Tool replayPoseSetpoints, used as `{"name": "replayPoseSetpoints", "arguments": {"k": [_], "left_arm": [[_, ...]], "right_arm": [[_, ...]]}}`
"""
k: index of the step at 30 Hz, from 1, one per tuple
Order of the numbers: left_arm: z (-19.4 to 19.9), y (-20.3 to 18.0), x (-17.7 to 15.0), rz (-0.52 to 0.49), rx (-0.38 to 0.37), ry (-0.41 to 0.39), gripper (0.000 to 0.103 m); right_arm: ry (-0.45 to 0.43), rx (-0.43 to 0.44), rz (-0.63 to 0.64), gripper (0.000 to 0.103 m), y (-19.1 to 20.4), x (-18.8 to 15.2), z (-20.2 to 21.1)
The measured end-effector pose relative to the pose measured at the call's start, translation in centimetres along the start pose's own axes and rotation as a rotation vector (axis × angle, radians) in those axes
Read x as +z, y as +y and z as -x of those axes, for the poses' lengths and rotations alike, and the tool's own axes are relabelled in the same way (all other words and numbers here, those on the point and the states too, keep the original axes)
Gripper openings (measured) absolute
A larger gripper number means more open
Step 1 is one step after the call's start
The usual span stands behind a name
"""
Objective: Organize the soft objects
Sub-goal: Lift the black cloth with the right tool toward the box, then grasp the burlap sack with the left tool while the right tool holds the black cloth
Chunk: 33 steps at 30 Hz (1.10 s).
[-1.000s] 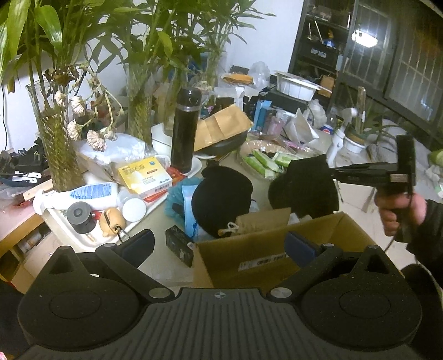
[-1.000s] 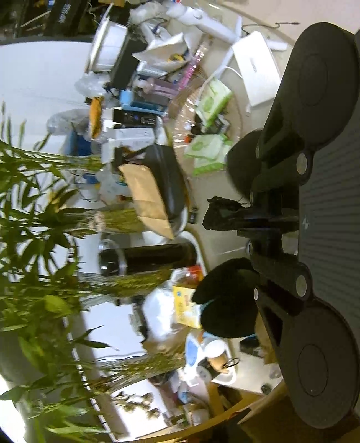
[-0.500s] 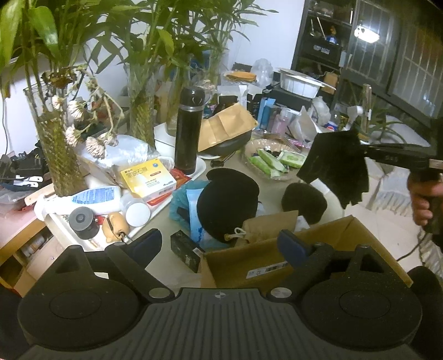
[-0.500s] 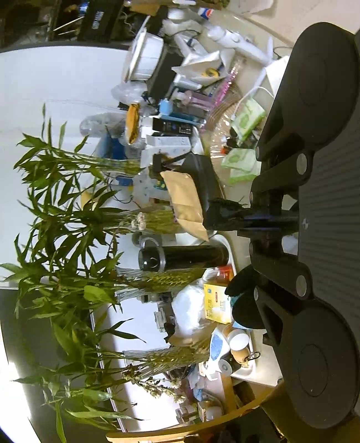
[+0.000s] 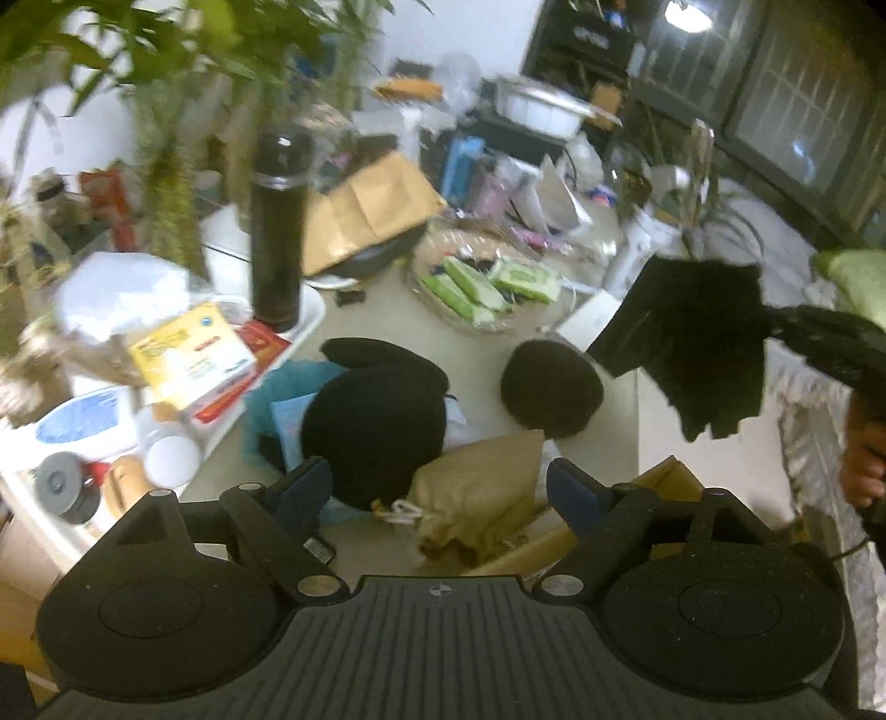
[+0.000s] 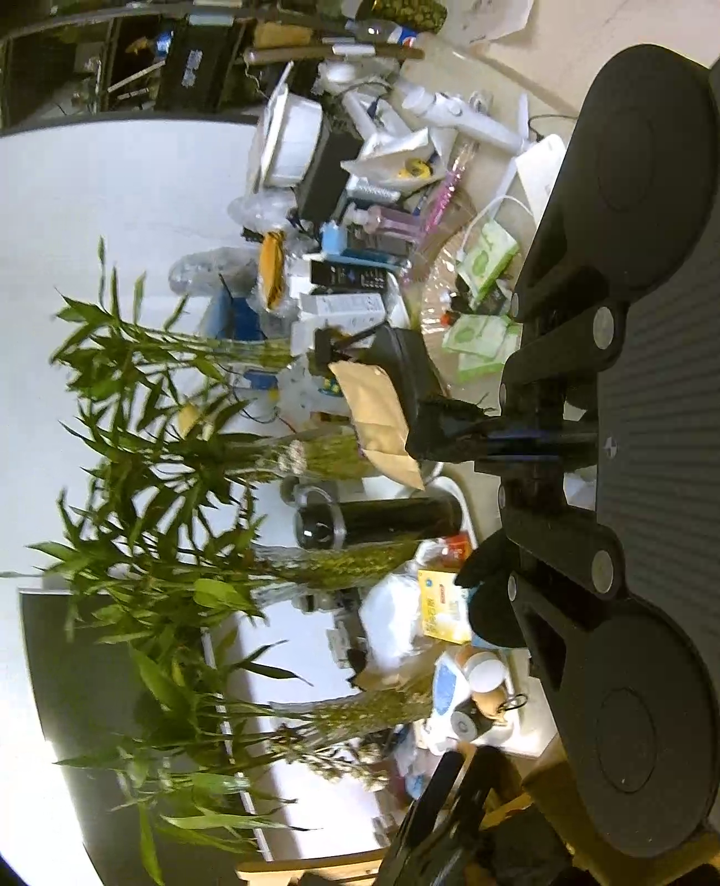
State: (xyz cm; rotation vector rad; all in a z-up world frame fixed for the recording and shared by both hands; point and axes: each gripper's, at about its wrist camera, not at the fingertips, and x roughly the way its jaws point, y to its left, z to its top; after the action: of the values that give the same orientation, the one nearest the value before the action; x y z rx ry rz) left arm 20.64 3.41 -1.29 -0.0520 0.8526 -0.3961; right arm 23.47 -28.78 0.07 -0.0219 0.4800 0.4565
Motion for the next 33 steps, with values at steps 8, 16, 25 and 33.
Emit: {"name": "replayPoseSetpoints", "arguments": {"k": [8,16,25,33], "left_arm": [[-5.7,-0.6,2.2,0.003,-0.018,0.176,0.079],[-11.6,0.5,2.1,0.118,-0.044,0.378,0.066],[-13.6,1.4,1.4,0.189,0.018,0.529,0.014],[-10.4,1.7,1.9,0.205,0.001,0.419,0.011]], "right_arm": [[-0.027,-0.009,-0.030,0.008,-1.0,-0.2,3.0],[-0.037,-0.014,-0.039,0.008,-1.0,-1.2,5.1],[-0.053,-0.010,-0.041,0.008,-0.7,-1.5,6.5],[-0.048,-0.013,-0.042,0.008,-0.3,-1.8,6.9]]}}
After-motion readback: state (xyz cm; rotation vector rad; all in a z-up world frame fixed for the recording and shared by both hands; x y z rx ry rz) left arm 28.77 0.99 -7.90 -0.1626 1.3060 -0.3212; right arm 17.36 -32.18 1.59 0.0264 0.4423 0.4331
